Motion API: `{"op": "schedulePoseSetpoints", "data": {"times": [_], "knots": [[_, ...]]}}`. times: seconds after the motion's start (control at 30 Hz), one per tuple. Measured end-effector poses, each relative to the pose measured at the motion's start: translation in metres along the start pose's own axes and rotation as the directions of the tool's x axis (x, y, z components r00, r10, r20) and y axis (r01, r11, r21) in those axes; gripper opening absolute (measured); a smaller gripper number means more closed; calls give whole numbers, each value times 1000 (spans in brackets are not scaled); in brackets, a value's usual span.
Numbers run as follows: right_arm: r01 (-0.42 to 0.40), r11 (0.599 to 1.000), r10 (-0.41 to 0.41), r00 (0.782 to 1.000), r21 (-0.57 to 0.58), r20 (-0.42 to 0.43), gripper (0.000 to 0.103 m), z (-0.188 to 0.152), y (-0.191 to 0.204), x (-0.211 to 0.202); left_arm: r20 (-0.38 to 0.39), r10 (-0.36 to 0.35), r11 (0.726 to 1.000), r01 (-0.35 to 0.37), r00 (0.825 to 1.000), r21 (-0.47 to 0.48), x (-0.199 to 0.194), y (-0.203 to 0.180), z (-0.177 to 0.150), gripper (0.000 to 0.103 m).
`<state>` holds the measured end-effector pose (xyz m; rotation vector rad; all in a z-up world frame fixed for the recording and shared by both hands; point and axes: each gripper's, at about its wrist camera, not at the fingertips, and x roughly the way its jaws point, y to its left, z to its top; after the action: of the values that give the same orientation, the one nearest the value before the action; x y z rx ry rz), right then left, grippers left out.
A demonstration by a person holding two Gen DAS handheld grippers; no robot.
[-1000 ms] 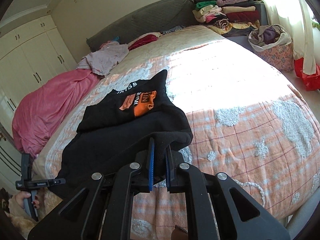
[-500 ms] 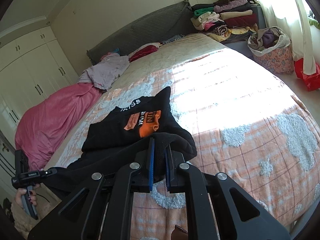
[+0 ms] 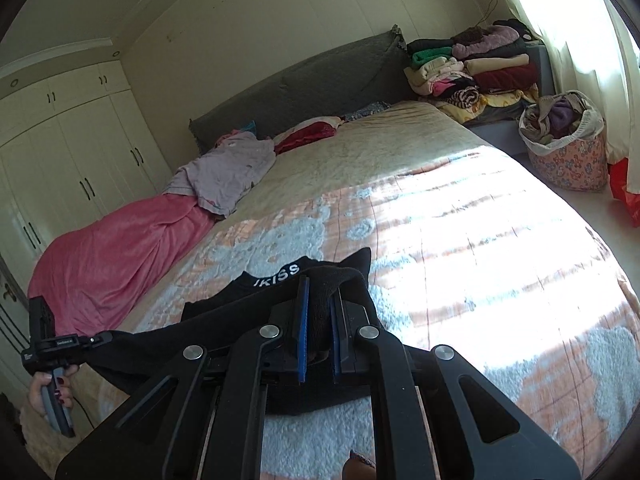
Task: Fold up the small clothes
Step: 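Grasp the hem with the left tool while the right tool holds it, lift toward the collar, then carry the held hem with both tools over the body onto the collar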
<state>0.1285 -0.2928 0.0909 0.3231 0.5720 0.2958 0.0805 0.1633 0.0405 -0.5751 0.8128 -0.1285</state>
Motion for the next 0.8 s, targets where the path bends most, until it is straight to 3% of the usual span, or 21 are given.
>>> {"op": "schedulePoseSetpoints", "data": {"times": [0.43,0.8], "knots": [[84,996,-84,996,2,-41,8,35,-15,94,-25,63,998,-62,998,31,63,4,43,4],[209,977,-211,968,-27,-133,8,22,-27,171,-64,86,995,-83,994,52,114,16,57,5]]}}
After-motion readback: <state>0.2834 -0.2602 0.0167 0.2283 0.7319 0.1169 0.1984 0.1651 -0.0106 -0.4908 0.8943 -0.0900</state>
